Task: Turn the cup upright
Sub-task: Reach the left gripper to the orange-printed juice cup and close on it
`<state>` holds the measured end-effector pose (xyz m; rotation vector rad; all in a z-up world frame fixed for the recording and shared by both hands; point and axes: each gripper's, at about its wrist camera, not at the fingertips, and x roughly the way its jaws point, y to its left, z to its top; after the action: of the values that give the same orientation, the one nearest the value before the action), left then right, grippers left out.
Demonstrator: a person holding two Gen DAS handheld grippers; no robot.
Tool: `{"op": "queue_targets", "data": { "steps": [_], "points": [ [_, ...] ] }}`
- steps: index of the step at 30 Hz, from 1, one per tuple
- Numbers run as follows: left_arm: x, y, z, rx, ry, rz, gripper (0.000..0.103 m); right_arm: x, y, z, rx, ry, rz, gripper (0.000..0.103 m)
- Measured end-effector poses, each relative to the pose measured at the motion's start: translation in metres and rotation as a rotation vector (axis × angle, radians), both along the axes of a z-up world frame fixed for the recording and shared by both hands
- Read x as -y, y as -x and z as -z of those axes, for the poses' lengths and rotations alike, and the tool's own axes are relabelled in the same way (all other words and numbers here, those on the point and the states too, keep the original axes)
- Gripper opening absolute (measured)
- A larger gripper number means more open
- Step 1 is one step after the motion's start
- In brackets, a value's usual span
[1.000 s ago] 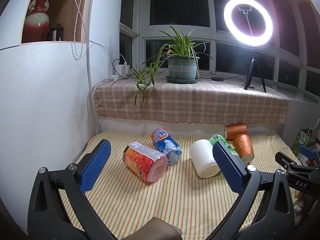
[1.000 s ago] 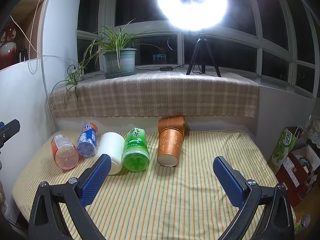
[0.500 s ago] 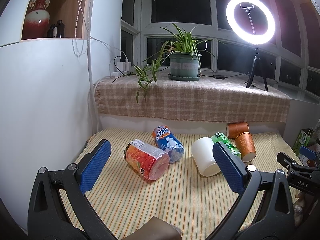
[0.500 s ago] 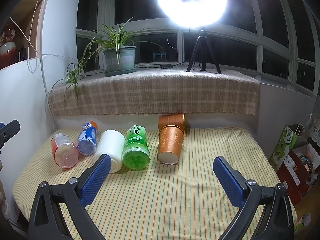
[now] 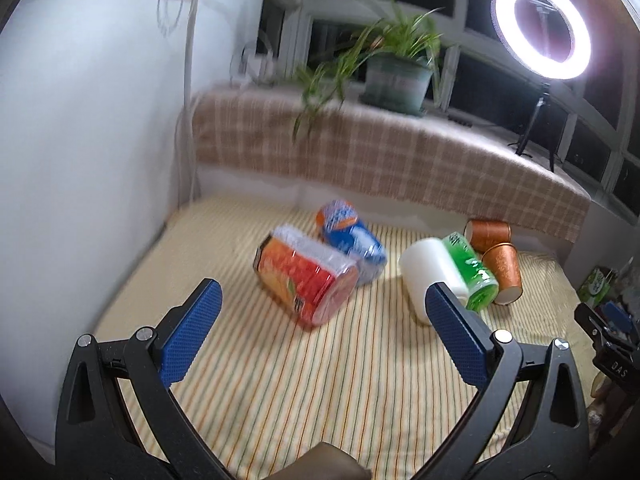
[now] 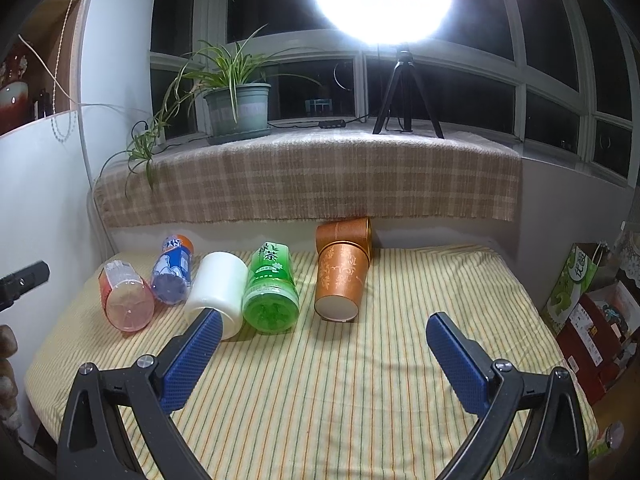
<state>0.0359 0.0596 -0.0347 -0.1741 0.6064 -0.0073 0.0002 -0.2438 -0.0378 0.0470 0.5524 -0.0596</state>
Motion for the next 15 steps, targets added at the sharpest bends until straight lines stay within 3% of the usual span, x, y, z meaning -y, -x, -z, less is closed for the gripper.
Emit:
{"op": "queue_targets", "data": {
  "steps": [5, 15],
  "points": [
    [-0.023, -0.025, 0.017, -0.114, 0.112, -0.017, 0.103, 0.001, -0.003, 0.003, -0.008, -0.003, 0.000, 0.103],
    [-0.067, -0.083, 0.067, -0.372, 0.528, -0.097, 0.103, 0.000, -0.004, 0.006, -0.019, -0.004, -0.002, 0.103]
  ]
}}
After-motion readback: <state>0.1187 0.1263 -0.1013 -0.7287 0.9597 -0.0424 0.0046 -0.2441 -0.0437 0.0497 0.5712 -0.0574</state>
